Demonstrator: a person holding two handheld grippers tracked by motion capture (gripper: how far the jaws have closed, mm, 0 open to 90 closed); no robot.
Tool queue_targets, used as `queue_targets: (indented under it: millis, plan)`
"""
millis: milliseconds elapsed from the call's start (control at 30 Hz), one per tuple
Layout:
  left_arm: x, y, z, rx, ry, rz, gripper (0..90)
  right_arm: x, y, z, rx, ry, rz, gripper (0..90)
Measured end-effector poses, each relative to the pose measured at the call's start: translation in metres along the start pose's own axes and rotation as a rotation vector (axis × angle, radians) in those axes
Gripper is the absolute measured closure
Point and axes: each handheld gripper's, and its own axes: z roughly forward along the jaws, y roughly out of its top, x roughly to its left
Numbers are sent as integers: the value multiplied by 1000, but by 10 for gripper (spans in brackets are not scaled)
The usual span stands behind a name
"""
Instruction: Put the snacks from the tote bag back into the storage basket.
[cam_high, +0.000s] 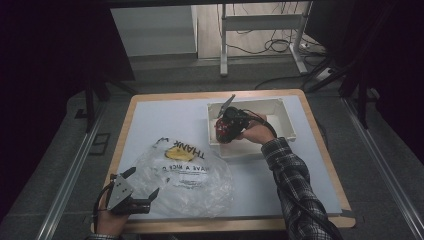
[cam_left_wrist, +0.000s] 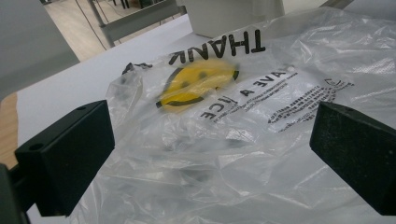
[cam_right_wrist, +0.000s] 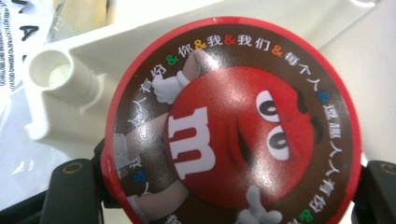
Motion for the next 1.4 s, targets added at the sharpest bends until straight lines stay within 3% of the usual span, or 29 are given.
queue_targets:
  millis: [400,1400]
  plan:
    - [0,0,0,0,1,0,0,-6,2,10,5,15,3,256]
    - [0,0,0,2,3,3,0,-15,5,37,30,43,-40,254]
